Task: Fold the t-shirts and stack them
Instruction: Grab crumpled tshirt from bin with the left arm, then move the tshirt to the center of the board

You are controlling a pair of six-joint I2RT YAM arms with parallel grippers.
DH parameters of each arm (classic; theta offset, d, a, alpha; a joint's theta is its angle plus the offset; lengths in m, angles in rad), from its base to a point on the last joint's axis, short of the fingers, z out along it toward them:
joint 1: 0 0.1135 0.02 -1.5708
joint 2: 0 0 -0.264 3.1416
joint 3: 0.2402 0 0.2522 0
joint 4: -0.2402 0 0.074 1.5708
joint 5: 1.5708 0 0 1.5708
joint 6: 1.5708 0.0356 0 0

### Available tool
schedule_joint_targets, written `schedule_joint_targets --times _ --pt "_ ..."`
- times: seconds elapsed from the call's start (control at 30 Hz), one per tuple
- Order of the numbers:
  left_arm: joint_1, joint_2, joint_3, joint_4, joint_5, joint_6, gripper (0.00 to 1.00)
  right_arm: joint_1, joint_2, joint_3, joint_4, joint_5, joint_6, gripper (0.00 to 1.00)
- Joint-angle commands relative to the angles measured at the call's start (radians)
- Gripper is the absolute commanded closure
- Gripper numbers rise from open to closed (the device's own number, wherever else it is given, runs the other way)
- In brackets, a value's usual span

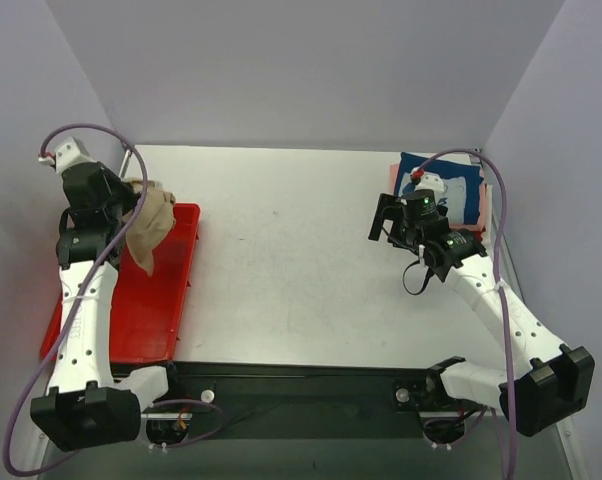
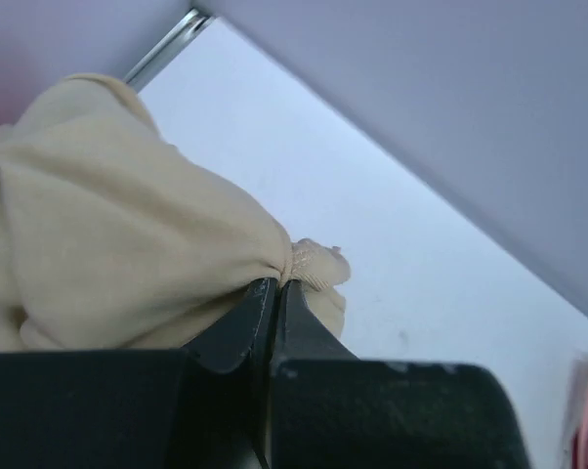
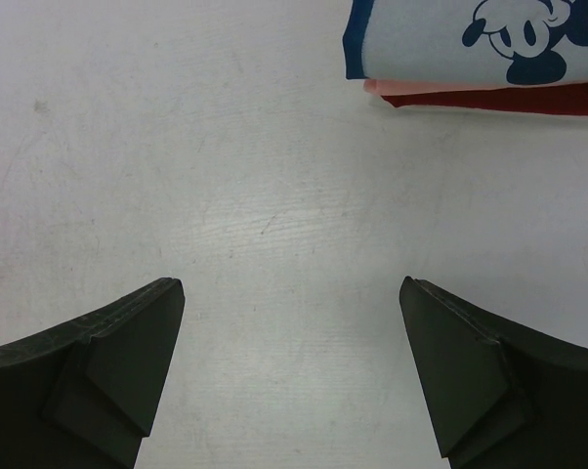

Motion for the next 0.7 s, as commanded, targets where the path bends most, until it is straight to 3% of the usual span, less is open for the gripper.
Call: schedule_joint_targets --times 0.0,0.2,0.4,0.43,0.47,0.53,0.67 --pt "-0.091 -0.006 0.143 0.114 0.025 0.004 1.00 0.005 -0.001 0.046 0.028 0.007 -0.021 0.00" --pt "-0.343 0.103 0.389 0.186 0.140 0.001 1.00 0.002 -0.004 0.055 0.031 0.019 -0.047 0.00" --pt "-0.464 0.117 0.328 0.213 0.246 -0.131 1.00 0.002 -0.019 0.035 0.032 0.031 -0.045 0.00" --pt "-0.473 0.112 0.253 0.196 0.253 -0.145 0.92 0.002 -0.022 0.032 0.029 0.031 -0.042 0.00" --pt "-0.481 0.106 0.218 0.179 0.269 -0.156 0.60 0.002 -0.022 0.023 0.031 0.030 -0.041 0.00" --pt "-0.481 0.099 0.115 0.066 0.255 -0.185 0.36 0.000 -0.030 0.011 0.029 0.028 -0.032 0.00" --pt "-0.480 0.128 -0.011 -0.161 0.174 -0.125 0.22 0.001 -0.028 -0.028 0.031 0.024 -0.024 0.00"
